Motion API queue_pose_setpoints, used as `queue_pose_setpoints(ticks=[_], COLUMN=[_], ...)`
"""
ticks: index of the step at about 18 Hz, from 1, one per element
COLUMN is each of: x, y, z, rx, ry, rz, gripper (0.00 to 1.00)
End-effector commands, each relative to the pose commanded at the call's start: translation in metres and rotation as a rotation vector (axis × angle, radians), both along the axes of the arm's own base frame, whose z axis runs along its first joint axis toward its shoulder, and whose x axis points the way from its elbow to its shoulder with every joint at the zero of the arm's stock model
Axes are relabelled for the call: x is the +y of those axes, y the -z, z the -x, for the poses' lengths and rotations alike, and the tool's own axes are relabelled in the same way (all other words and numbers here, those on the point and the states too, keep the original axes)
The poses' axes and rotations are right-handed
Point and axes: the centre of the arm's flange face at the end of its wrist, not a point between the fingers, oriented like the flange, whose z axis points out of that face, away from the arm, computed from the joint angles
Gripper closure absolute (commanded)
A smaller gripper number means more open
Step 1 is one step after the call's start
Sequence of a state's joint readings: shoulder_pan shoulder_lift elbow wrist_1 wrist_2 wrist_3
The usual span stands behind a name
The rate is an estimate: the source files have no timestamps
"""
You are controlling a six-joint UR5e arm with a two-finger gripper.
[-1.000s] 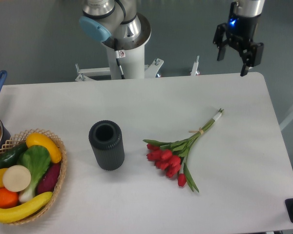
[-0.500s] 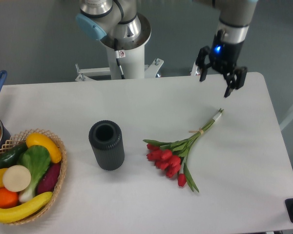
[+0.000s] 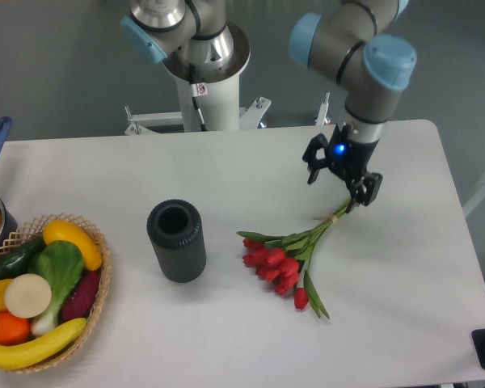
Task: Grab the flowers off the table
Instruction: 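Move the open gripper down toward the stems of the red tulip bundle, then lower the gripper around the tulip stems and close it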
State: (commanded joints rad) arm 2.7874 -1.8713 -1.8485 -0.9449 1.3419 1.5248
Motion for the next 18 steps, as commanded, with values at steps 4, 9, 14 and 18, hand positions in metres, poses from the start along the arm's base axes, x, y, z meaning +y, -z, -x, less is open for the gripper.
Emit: queue_pose_setpoints(ticks=[4,9,14,18], x=[0.022,0.036,0.039,0.039], y=[0.016,0.039,0.053,0.061], z=[0.002,-0.003,-0.009,-0.01], rx=[0.033,0.034,0.011,-0.004], ry=[-0.041,-0.015,-0.007,-0.008], rz=[0.009,0.038,0.054,0.061], gripper=[0.0,0.0,0.0,0.0])
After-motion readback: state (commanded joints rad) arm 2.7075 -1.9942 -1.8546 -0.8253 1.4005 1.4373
